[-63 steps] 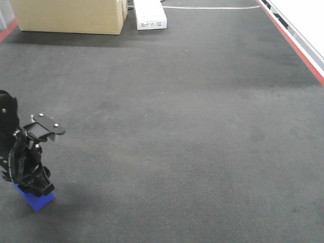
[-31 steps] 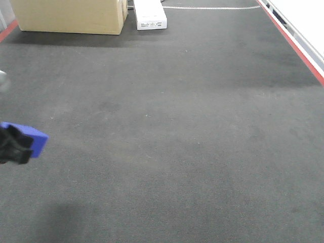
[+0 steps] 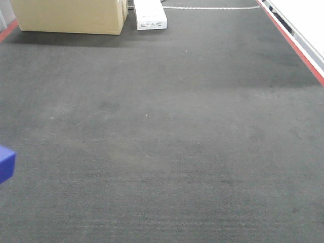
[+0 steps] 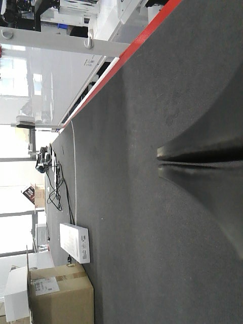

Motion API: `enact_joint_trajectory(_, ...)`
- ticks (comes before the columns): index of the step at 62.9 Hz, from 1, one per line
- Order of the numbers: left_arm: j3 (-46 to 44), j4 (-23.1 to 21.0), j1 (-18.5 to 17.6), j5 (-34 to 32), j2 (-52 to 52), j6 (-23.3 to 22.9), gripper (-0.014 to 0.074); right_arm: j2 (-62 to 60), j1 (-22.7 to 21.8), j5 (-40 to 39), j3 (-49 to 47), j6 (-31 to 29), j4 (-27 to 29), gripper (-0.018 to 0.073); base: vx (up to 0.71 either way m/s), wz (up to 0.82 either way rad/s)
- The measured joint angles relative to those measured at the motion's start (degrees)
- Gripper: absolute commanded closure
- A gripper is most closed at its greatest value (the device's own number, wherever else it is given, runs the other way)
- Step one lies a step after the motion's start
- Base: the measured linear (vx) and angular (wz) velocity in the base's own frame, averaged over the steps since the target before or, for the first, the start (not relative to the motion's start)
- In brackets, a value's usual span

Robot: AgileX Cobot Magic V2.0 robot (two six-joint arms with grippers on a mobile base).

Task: Pour parts from conveyor to right shelf
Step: 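Lift the blue block off the belt with the left gripper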

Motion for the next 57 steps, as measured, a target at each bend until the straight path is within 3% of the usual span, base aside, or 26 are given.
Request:
enact_joint_trajectory(15, 4.5, 0.0, 0.0, -0.9, -11.8, -1.7, 0.0603, 0.0, 0.0, 0.0, 0.0, 0.0, 0.0, 0.0568, 0.00, 0.00)
enact_joint_trajectory(57, 4.7, 0.0, 0.0, -1.0, -12.6, -1.8, 0.0603, 0.0, 0.0, -0.1, 0.0, 0.0, 0.0, 0.0568, 0.00, 0.00)
